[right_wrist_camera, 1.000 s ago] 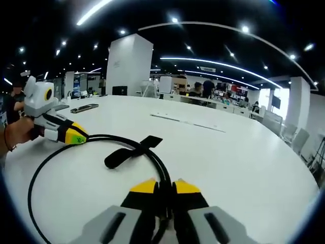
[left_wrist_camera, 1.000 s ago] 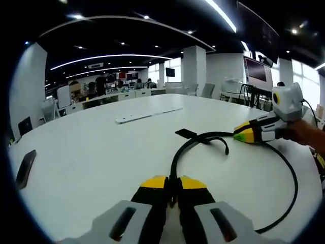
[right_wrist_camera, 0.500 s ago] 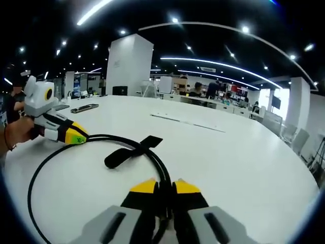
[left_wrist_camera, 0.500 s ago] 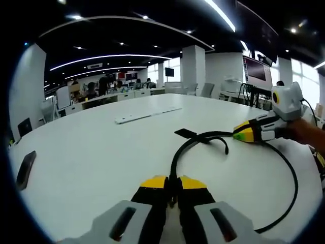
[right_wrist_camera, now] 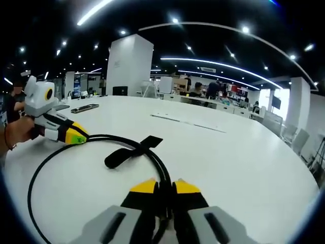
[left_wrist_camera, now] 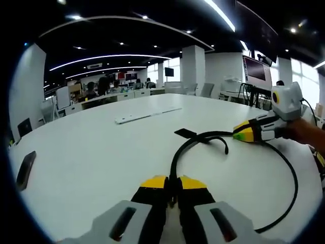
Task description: Find the charging cable on the desk, coil it up and secure with Velcro.
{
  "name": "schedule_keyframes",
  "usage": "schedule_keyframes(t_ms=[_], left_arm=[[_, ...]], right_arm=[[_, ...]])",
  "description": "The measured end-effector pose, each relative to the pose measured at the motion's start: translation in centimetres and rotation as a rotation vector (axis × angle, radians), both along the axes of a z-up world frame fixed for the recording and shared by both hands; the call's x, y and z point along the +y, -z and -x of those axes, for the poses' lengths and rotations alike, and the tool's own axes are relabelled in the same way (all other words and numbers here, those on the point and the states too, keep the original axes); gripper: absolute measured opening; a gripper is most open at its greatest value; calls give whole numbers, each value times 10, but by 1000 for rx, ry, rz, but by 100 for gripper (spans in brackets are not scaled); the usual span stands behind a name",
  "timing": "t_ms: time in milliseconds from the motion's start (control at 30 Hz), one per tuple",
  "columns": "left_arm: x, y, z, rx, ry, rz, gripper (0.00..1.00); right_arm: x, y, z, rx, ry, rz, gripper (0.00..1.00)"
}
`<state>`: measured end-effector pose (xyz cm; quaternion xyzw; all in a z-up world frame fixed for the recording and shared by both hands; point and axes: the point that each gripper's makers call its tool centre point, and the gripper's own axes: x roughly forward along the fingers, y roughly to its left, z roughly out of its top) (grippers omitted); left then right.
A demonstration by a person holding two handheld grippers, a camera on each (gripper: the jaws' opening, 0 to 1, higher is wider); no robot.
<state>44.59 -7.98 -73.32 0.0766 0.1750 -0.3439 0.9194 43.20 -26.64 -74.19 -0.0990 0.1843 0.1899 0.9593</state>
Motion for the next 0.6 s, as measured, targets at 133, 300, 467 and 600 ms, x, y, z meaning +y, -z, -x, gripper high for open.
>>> schedule_keyframes(t_ms=[133,300,467,600], left_arm=[[-1,0,0,0,0,0,8],[-2,0,1,-2,0,2,8],[-2,0,1,-2,1,0,8],[-2,0,1,-1,0,0,8]], right_arm=[[0,0,0,-1,0,1,13],[-1,0,1,-4,0,-1,13],[-1,-1,1,-4,0,1,13],[-2,-1,1,-6,0,0,13]])
